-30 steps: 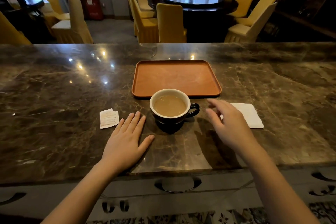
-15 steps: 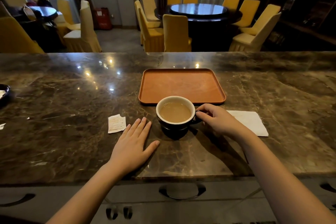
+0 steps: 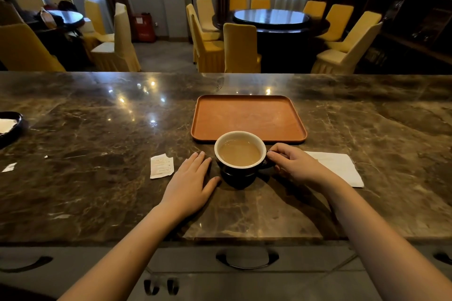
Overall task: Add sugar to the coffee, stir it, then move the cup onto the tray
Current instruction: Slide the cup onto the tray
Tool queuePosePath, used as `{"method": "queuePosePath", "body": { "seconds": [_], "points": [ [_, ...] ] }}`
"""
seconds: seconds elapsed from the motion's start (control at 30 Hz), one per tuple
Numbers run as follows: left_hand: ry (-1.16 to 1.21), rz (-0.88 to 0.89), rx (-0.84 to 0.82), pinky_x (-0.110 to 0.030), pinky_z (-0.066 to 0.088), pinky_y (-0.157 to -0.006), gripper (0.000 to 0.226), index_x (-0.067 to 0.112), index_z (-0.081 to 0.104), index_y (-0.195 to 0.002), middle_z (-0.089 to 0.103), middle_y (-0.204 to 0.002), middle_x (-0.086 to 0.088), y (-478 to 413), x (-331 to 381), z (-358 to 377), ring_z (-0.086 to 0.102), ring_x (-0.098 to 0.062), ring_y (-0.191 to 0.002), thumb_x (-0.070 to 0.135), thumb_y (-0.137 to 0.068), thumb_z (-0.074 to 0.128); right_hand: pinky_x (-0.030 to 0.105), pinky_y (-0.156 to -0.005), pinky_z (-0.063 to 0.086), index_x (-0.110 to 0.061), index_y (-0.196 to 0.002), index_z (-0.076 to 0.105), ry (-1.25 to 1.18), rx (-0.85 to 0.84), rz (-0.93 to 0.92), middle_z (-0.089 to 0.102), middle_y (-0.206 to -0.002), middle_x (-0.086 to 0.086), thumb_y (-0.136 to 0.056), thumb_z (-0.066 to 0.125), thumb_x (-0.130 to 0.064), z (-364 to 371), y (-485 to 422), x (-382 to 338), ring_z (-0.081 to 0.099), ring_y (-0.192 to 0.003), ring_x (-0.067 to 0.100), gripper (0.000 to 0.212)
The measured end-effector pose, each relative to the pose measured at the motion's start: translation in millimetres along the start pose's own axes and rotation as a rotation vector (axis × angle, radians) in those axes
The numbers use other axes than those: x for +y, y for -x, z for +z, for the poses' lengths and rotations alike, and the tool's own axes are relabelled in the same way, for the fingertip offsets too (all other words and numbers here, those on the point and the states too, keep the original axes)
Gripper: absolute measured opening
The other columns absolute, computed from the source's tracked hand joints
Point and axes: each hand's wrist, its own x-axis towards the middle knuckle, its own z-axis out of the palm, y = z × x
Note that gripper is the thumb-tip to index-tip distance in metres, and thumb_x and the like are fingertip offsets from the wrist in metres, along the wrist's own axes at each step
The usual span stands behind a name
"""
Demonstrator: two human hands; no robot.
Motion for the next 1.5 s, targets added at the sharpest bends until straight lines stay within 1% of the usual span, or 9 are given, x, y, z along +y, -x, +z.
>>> {"method": "queuePosePath", "body": {
  "seconds": [0.13,0.3,0.43,0.63,0.8,1.07,1.2,1.43,1.5],
  "points": [
    [-0.004,0.014,0.034,-0.030,0.004,-0.113,0.060,0.017,0.021,-0.142,0.018,-0.153,-0.004,1.0,-3.2,4.3,0.008,-0.016,-0.141,0.048,-0.091,0.034,0.020,-0.054,0.044,-0.015,-0.091,0.059,-0.063,-0.012,0.001,0.058,-0.069,0.005,-0.094,0.044,-0.033,0.8,0.7,3.3,0.052,-0.058,0.011,0.023],
    [-0.013,0.019,0.038,-0.030,0.004,-0.113,0.060,0.017,0.020,-0.142,0.017,-0.154,-0.004,1.4,-3.3,5.0,0.008,-0.016,-0.141,0.047,-0.092,0.032,0.014,-0.052,0.048,-0.017,-0.093,0.059,-0.011,0.019,-0.062,0.065,-0.074,-0.001,-0.094,0.045,-0.029,2.4,0.5,4.4,0.062,-0.056,0.006,0.019],
    [-0.026,0.019,0.045,-0.029,0.003,-0.112,0.060,0.017,0.020,-0.142,0.017,-0.154,-0.003,2.2,-3.1,5.9,0.008,-0.016,-0.141,0.048,-0.092,0.031,0.016,-0.059,0.052,-0.018,-0.101,0.061,-0.001,0.030,-0.121,0.069,-0.089,-0.001,-0.091,0.051,-0.021,-0.2,2.7,7.2,0.070,-0.068,0.010,0.014],
    [-0.032,0.018,0.045,-0.029,0.003,-0.112,0.060,0.018,0.019,-0.142,0.016,-0.154,-0.003,1.9,-3.0,5.6,0.007,-0.015,-0.141,0.048,-0.092,0.030,0.015,-0.059,0.052,-0.014,-0.101,0.064,0.036,0.057,-0.195,0.070,-0.087,0.003,-0.089,0.054,-0.011,-2.3,3.2,6.6,0.069,-0.067,0.007,0.016],
    [-0.041,0.020,0.043,-0.029,0.002,-0.112,0.060,0.019,0.018,-0.143,0.015,-0.154,-0.002,1.7,-4.4,6.9,0.006,-0.014,-0.141,0.049,-0.092,0.029,0.028,-0.069,0.059,-0.013,-0.102,0.065,-0.026,0.108,-0.226,0.072,-0.088,0.008,-0.088,0.055,-0.012,1.9,1.6,14.1,0.071,-0.073,0.015,0.017],
    [-0.057,0.022,0.059,-0.026,-0.001,-0.109,0.075,0.019,0.019,-0.142,0.017,-0.154,-0.002,1.9,-4.8,8.3,0.007,-0.014,-0.141,0.061,-0.081,0.011,0.021,-0.065,0.056,-0.015,-0.104,0.064,-0.046,0.166,-0.278,0.071,-0.090,0.000,-0.089,0.054,-0.010,-1.3,-3.4,18.9,0.071,-0.072,0.010,0.019],
    [-0.061,0.015,0.055,-0.025,-0.003,-0.109,0.064,0.020,0.017,-0.142,0.014,-0.154,0.000,2.1,-5.6,9.2,0.005,-0.012,-0.141,0.056,-0.089,0.021,0.017,-0.064,0.055,-0.016,-0.102,0.065,-0.051,0.216,-0.306,0.070,-0.089,-0.004,-0.089,0.054,-0.009,-7.3,-10.9,18.2,0.069,-0.074,0.005,0.018],
    [-0.049,0.013,0.048,-0.024,-0.003,-0.109,0.077,0.022,0.016,-0.142,0.013,-0.154,0.001,2.7,-5.2,7.4,0.004,-0.011,-0.141,0.063,-0.078,0.006,0.013,-0.063,0.054,-0.007,-0.107,0.062,-0.113,0.288,-0.360,0.065,-0.088,0.000,-0.087,0.054,-0.002,-26.7,-40.4,13.0,0.067,-0.073,-0.004,0.022],
    [-0.042,0.006,0.050,-0.025,-0.003,-0.109,0.078,0.022,0.017,-0.142,0.013,-0.154,0.001,2.7,-5.1,7.8,0.004,-0.011,-0.141,0.063,-0.077,0.005,0.015,-0.063,0.055,-0.004,-0.109,0.061,-0.166,0.284,-0.354,0.067,-0.088,0.004,-0.088,0.052,-0.001,-32.9,-50.2,12.7,0.069,-0.070,0.002,0.023]
  ]
}}
